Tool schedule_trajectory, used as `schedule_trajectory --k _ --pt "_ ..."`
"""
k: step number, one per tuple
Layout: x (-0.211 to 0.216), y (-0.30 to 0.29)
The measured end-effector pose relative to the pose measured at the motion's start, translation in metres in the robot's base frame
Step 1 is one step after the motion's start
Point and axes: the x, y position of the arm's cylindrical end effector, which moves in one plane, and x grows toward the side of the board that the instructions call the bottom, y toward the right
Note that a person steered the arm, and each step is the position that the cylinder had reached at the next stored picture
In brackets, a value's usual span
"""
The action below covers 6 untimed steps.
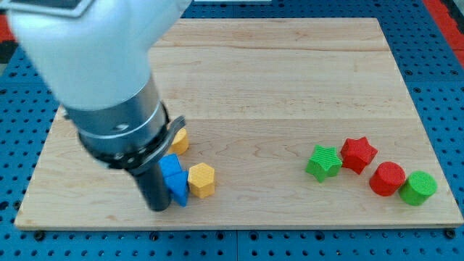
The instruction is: Move the yellow hexagon close to the green star
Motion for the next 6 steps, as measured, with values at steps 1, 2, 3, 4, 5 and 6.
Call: schedule_trajectory --k 1,2,3,4,5,6 --pt "-0.038 0.059" --pt "-0.04 0.122" --pt "-0.036 0.076" --pt "-0.014 0.076" --pt "-0.014 0.172" --pt "-0.023 0.177"
